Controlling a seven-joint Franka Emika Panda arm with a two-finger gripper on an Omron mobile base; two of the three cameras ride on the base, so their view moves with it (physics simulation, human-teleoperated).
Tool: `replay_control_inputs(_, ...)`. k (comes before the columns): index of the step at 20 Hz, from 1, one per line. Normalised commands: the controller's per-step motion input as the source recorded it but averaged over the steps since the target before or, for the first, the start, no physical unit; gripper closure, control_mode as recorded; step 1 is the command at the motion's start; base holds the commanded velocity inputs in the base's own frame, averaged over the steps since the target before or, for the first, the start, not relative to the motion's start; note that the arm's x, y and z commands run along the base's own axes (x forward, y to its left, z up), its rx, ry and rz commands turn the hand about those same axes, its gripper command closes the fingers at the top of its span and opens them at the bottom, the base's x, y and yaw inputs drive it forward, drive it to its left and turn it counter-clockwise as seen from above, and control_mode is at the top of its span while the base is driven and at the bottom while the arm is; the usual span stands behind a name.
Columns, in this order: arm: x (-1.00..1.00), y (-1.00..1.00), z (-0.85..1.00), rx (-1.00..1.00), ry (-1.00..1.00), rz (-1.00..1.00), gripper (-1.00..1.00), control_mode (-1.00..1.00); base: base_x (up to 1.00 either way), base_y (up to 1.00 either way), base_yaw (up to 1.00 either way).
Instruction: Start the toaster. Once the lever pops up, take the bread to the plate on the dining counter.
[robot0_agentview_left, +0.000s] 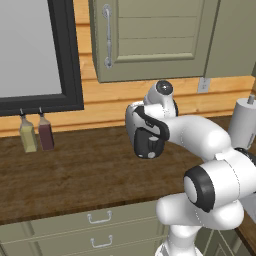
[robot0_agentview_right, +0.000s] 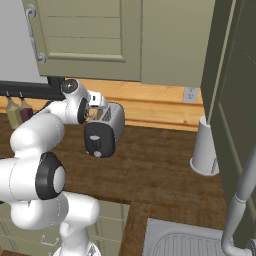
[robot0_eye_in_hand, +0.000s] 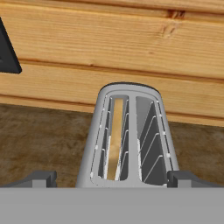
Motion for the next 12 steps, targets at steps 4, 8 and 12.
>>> replay_control_inputs(4, 0.0, 0.0, 0.0, 0.0, 0.0, 0.0, -1.0, -1.0, 0.0, 0.0, 0.0)
replay_control_inputs(8, 0.0, 0.0, 0.0, 0.0, 0.0, 0.0, -1.0, -1.0, 0.0, 0.0, 0.0)
replay_control_inputs(12, 0.0, 0.0, 0.0, 0.0, 0.0, 0.0, -1.0, -1.0, 0.0, 0.0, 0.0)
